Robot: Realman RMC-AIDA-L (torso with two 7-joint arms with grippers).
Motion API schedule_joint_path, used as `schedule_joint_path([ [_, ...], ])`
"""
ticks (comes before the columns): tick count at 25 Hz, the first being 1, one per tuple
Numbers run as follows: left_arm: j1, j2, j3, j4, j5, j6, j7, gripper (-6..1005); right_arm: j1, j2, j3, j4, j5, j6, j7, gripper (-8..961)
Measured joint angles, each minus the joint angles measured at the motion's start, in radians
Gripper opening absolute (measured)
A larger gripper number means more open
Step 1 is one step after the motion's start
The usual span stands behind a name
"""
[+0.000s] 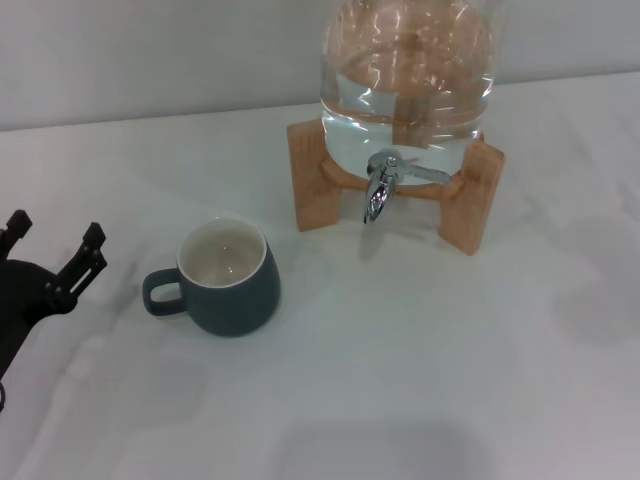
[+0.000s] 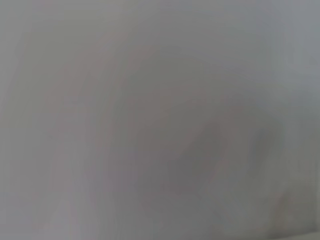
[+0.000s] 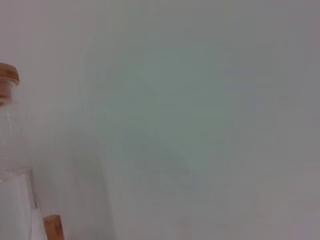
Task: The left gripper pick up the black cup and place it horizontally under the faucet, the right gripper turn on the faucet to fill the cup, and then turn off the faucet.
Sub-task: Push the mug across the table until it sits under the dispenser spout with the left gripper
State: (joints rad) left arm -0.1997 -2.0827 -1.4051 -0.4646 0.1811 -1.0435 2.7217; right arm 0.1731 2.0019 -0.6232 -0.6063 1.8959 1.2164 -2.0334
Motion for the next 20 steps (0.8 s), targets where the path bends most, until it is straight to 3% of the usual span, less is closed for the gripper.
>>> schedule_joint_path([
  [10,0.075,-0.001,-0.026,-0.013,-0.006,-0.134,0.035,894,-0.006,-0.002,0.016,0.000,-0.004,-0.001,-0.001,849],
  [20,0.111,-0.006,-0.023,0.033,-0.003,-0.174,0.060,893,0.000,-0.003,0.016,0.000,-0.007,-0.011,-0.001,849],
])
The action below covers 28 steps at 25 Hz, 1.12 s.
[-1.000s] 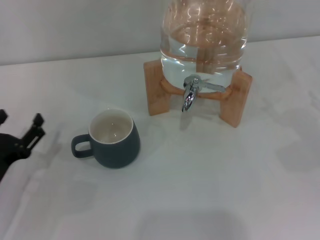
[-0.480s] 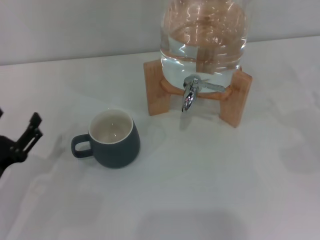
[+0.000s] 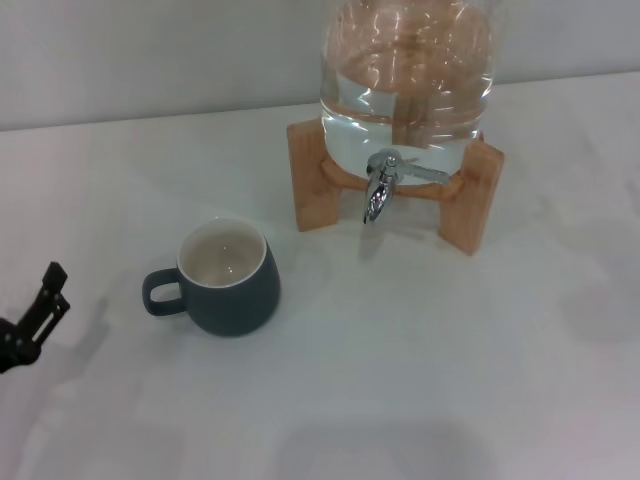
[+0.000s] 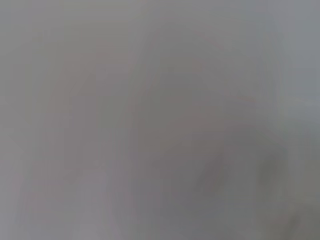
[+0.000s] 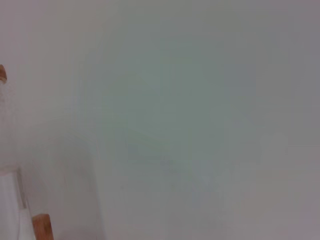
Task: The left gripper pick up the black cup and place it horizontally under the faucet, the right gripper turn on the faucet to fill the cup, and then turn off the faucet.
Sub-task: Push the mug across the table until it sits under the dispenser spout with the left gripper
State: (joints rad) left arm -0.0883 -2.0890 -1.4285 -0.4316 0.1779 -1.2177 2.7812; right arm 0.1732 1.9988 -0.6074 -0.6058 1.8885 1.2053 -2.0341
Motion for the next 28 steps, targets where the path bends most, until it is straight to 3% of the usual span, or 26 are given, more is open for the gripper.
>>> schedule_joint_path([
  [7,-0.031,0.000,0.052,0.046,0.001,0.010,-0.005,893,0.006,0.001,0.000,0.000,0.000,-0.001,0.000,849],
  [28,-0.072,-0.002,0.133,0.041,0.000,0.082,-0.002,893,0.008,0.003,0.000,0.000,0.003,0.005,0.000,849],
])
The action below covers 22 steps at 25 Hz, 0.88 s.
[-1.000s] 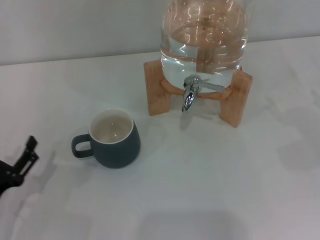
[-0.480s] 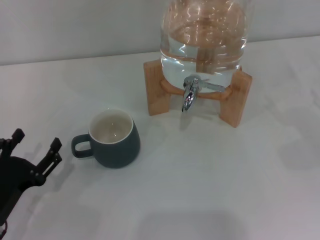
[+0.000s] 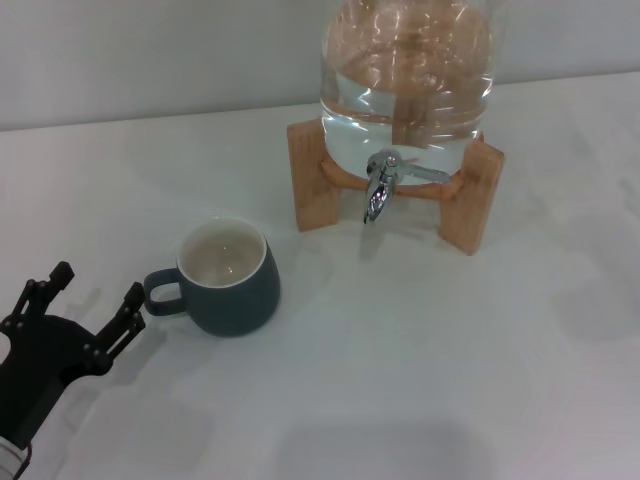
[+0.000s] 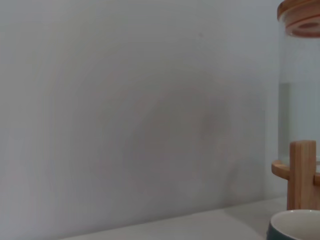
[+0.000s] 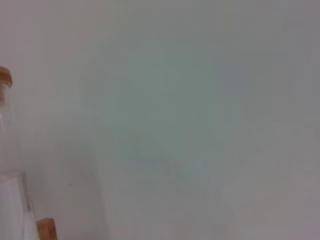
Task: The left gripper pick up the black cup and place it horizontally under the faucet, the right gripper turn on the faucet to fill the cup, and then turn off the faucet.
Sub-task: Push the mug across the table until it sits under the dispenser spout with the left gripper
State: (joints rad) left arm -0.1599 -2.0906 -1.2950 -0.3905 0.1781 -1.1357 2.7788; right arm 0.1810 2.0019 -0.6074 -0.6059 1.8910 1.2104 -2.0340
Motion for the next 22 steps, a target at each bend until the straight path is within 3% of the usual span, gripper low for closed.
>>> schedule_joint_path([
  [22,-0.022,0.000,0.022,0.007,-0.002,0.079,-0.010,892,0.000,0.000,0.000,0.000,0.004,0.000,0.000,849],
])
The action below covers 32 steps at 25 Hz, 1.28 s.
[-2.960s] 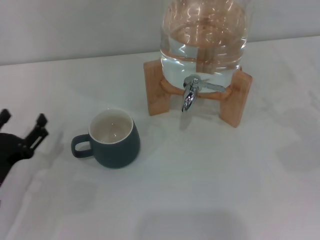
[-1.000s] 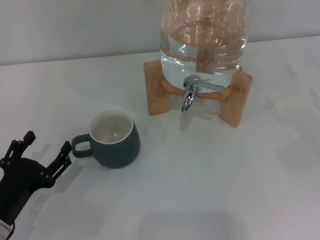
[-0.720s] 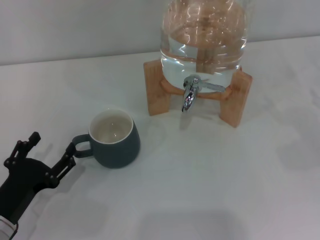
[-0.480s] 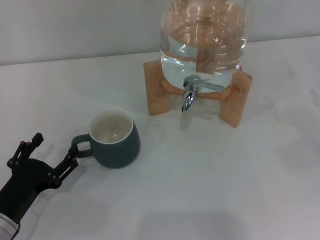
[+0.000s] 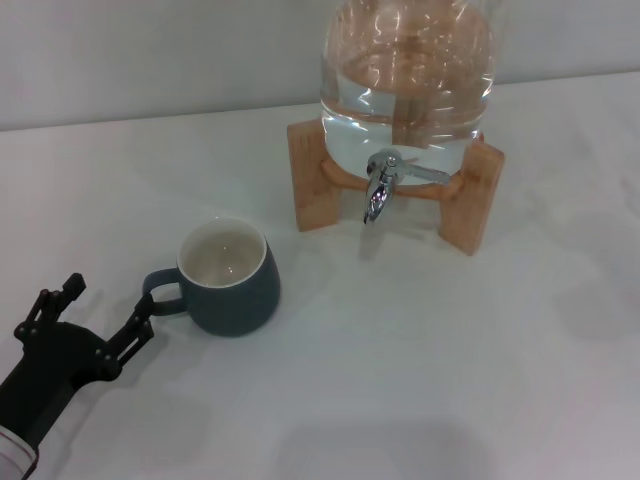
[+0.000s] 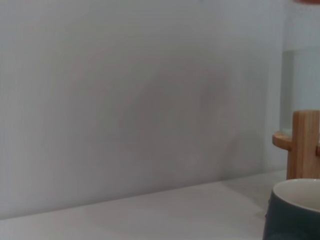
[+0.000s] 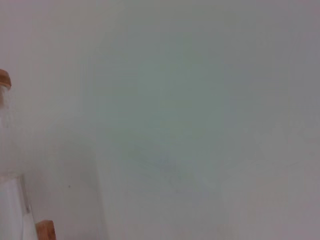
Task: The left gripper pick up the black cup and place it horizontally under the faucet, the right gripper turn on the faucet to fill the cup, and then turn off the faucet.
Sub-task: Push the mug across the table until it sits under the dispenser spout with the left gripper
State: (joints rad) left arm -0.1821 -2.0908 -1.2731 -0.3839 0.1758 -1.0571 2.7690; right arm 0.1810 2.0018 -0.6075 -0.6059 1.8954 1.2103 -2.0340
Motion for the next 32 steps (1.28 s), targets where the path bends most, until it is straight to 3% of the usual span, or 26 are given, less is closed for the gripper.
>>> schedule_joint_path([
  [32,-0.014,0.003,0.010,-0.012,0.010,0.056,-0.045,891,-0.009,0.000,0.000,-0.002,0.001,0.017,0.000,849],
])
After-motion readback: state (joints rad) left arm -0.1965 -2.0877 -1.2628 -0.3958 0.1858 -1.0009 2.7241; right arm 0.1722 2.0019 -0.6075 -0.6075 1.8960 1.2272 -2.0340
